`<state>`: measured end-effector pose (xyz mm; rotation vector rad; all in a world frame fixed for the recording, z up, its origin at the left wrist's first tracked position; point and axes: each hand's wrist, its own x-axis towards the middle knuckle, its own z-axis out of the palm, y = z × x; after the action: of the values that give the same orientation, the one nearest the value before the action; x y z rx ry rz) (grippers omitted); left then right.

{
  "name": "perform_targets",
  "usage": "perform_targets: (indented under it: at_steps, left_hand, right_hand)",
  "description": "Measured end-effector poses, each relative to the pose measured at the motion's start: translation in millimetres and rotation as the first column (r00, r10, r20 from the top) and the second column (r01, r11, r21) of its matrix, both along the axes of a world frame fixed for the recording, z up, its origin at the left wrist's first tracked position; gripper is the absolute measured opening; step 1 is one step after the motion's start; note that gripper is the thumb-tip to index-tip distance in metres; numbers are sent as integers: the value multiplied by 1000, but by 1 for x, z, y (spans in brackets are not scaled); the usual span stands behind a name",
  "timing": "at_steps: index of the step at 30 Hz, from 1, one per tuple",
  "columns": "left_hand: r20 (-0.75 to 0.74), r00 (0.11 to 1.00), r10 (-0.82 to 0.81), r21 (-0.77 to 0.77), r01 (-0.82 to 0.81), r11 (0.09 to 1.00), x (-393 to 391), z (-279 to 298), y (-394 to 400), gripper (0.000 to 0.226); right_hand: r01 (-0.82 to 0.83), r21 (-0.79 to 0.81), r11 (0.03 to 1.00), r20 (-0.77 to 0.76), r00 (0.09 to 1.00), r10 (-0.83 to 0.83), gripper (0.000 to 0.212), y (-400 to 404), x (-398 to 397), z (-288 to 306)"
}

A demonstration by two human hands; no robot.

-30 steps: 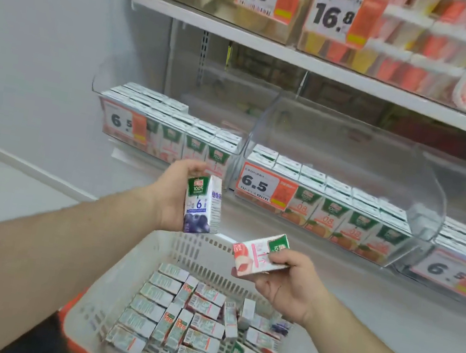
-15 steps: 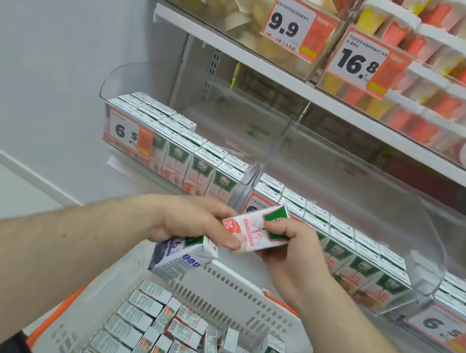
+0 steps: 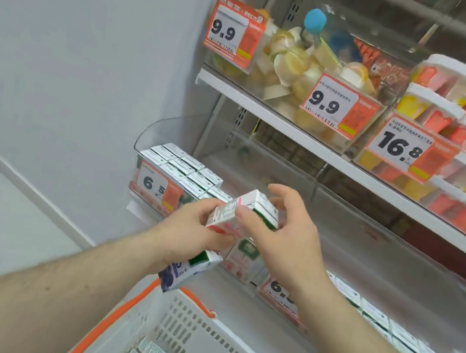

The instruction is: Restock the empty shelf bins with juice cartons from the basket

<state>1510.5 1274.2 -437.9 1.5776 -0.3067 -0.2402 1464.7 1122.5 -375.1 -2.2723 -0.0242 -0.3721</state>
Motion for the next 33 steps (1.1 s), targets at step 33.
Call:
perform_targets:
  at_steps: [33]
  left_hand:
    - [-440, 846, 302, 116, -280, 953, 43, -26, -20, 49]
  right_hand:
    - [51, 183, 982, -659, 748, 84, 82, -6, 200, -41]
